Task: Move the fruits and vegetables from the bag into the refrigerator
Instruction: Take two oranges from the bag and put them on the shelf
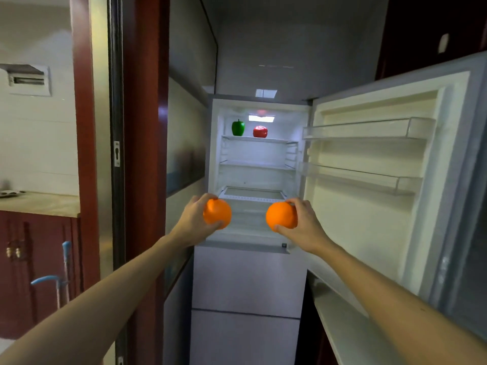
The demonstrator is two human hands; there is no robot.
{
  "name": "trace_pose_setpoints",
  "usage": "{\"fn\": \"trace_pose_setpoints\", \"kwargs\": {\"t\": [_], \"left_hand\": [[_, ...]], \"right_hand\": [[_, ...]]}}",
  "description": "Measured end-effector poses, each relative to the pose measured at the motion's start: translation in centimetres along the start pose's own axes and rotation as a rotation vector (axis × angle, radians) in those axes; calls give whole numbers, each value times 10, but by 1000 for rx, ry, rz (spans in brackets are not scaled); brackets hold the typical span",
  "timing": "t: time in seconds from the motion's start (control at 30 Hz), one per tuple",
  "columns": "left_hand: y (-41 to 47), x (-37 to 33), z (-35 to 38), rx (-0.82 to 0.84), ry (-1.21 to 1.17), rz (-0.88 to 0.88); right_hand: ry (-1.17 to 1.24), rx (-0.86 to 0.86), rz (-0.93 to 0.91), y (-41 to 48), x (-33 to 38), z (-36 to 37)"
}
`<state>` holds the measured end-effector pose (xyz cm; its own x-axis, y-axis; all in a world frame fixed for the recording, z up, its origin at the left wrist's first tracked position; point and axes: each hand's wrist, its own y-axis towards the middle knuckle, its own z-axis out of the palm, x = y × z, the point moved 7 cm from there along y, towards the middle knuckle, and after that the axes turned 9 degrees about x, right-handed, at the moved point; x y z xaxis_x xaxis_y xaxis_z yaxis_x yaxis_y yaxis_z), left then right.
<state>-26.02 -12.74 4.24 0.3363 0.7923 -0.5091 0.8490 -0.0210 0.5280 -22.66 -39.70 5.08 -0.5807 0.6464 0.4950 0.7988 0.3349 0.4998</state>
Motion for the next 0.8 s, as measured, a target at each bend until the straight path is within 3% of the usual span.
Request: {"fn": "trace_pose_setpoints", "kwargs": {"t": [0.8], "left_hand": [[189,87,26,54,-25,114]], "right_hand": [[-31,-111,68,168,-56,27]]}}
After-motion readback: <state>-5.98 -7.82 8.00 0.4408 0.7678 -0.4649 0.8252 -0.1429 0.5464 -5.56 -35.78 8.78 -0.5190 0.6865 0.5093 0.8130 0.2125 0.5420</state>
